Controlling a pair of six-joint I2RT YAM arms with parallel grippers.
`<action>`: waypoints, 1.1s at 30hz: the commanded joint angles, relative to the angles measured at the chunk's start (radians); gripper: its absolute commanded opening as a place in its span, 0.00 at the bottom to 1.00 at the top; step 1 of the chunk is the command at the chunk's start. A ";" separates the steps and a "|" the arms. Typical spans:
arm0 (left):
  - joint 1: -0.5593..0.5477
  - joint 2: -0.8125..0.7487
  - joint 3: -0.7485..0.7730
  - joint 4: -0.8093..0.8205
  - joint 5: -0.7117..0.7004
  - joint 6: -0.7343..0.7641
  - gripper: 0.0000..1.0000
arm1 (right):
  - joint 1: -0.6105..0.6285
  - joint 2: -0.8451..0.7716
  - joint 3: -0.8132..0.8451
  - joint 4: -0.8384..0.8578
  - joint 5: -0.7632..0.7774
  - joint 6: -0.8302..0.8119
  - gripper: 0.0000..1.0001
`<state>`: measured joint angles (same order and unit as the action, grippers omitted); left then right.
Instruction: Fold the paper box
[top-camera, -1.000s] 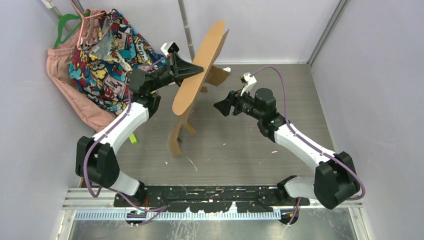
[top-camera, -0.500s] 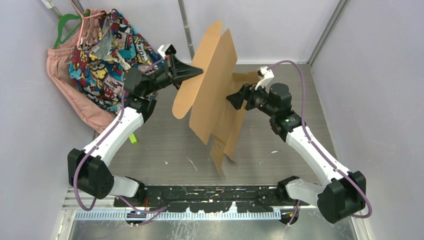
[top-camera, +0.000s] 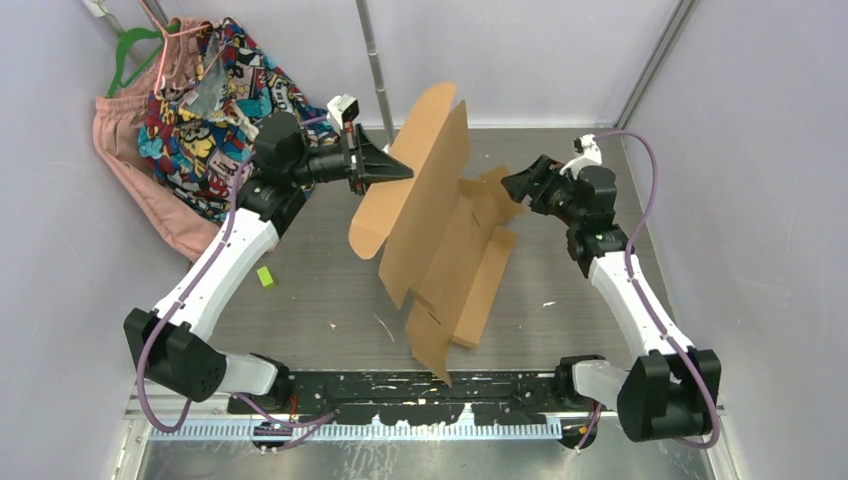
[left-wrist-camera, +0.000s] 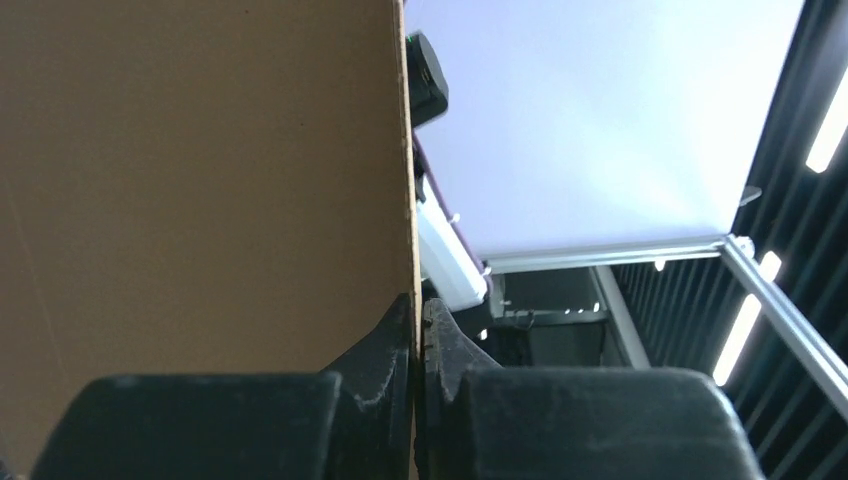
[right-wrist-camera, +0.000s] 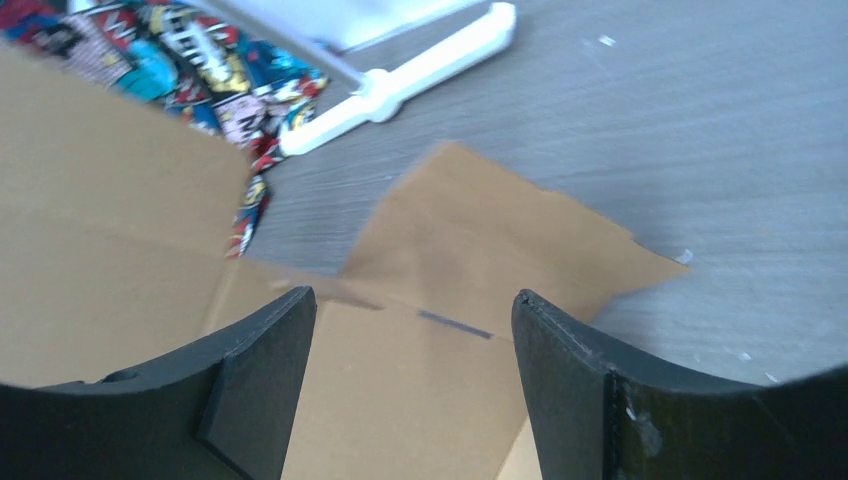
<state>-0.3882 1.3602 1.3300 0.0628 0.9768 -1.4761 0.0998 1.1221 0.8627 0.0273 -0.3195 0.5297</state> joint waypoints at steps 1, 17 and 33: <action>-0.015 -0.026 0.047 -0.167 0.059 0.201 0.06 | -0.069 0.063 -0.035 0.060 0.041 0.093 0.77; -0.118 0.057 0.213 -0.384 0.016 0.406 0.03 | -0.158 0.140 -0.201 0.206 0.005 0.158 0.70; -0.032 0.212 0.538 -0.649 0.037 0.577 0.02 | -0.120 -0.139 -0.229 -0.083 -0.121 0.102 0.60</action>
<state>-0.4416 1.5692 1.8065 -0.5453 0.9794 -0.9485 -0.0456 0.9859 0.6487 -0.0082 -0.3904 0.6487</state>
